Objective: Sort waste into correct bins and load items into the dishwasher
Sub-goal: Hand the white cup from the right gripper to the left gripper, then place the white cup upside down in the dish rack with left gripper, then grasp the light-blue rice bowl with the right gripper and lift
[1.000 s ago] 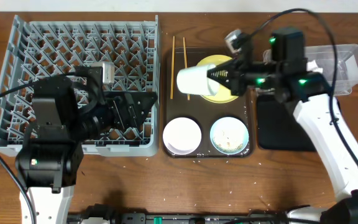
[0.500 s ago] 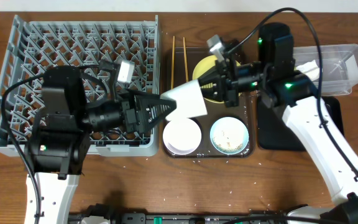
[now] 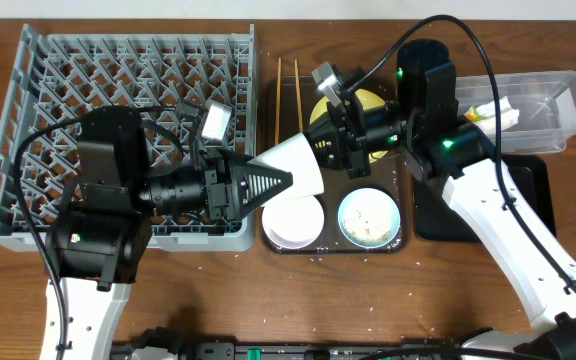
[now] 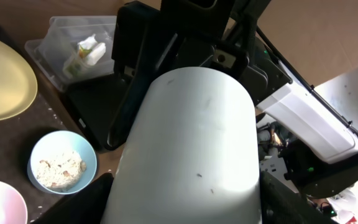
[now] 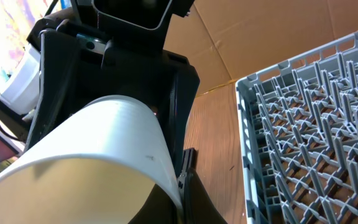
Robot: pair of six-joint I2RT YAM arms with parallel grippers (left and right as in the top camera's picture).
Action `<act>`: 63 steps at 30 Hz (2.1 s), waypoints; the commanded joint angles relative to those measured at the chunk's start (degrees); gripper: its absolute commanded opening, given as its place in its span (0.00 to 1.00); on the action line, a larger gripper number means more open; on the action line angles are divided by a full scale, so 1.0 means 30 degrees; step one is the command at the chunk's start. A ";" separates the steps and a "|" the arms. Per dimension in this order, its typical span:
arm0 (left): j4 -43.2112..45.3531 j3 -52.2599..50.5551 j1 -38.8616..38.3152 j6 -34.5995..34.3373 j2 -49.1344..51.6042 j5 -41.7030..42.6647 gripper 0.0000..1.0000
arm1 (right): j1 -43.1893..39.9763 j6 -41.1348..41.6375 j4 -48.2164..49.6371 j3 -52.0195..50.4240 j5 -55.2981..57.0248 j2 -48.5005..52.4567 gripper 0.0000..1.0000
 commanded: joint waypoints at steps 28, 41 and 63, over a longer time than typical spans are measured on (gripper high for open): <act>-0.9930 0.0437 0.5712 -0.0554 0.0896 -2.4764 0.57 | -0.1909 -0.2084 -1.3143 0.0153 1.6954 -0.0925 0.70; -0.9442 0.0437 0.5712 -0.0532 0.7395 -2.2746 0.72 | -0.0182 -0.2076 -1.3005 0.0153 1.7719 -0.0925 0.72; -0.9435 0.0896 0.5326 0.2426 0.3512 -1.6670 0.87 | 0.1304 -0.1690 -1.3894 0.0138 2.0516 -0.0444 0.62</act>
